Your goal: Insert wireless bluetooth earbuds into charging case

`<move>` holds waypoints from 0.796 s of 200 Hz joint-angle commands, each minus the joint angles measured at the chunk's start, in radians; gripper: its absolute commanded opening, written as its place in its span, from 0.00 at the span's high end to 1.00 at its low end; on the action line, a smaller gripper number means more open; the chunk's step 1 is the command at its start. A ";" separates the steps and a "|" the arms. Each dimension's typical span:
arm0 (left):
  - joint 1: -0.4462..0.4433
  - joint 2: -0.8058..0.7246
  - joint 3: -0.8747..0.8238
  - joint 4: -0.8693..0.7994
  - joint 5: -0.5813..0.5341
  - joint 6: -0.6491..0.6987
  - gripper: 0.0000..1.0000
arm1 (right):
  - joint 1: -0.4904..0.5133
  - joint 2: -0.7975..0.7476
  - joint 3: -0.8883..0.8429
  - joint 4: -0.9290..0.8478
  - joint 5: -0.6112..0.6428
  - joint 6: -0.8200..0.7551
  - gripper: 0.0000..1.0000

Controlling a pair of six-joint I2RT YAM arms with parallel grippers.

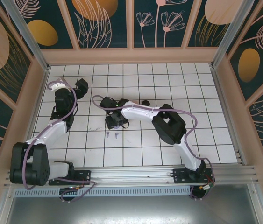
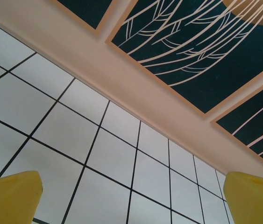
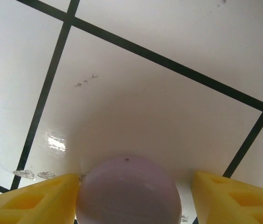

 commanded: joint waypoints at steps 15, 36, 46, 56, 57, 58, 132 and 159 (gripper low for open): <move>0.007 -0.026 -0.006 0.027 0.006 -0.033 0.02 | 0.005 0.032 0.035 -0.039 0.014 0.030 0.39; 0.007 -0.027 -0.006 0.024 0.009 -0.043 0.01 | 0.005 0.029 0.031 -0.036 0.004 0.035 0.46; 0.007 -0.026 -0.006 0.022 0.011 -0.044 0.01 | 0.005 0.023 0.026 -0.029 -0.003 0.036 0.50; 0.007 -0.027 -0.005 0.022 0.017 -0.043 0.02 | 0.006 0.016 0.021 -0.023 -0.007 0.041 0.54; 0.007 -0.026 -0.005 0.023 0.018 -0.042 0.02 | 0.005 0.014 0.019 -0.022 -0.007 0.042 0.55; 0.007 -0.026 -0.005 0.022 0.019 -0.042 0.02 | 0.004 0.013 0.019 -0.021 -0.007 0.043 0.55; 0.007 0.002 -0.008 0.076 0.204 0.010 0.02 | -0.073 -0.181 -0.104 0.090 -0.033 0.110 0.62; 0.006 0.042 -0.024 0.155 0.343 -0.007 0.03 | -0.138 -0.279 -0.177 0.142 -0.037 0.150 0.62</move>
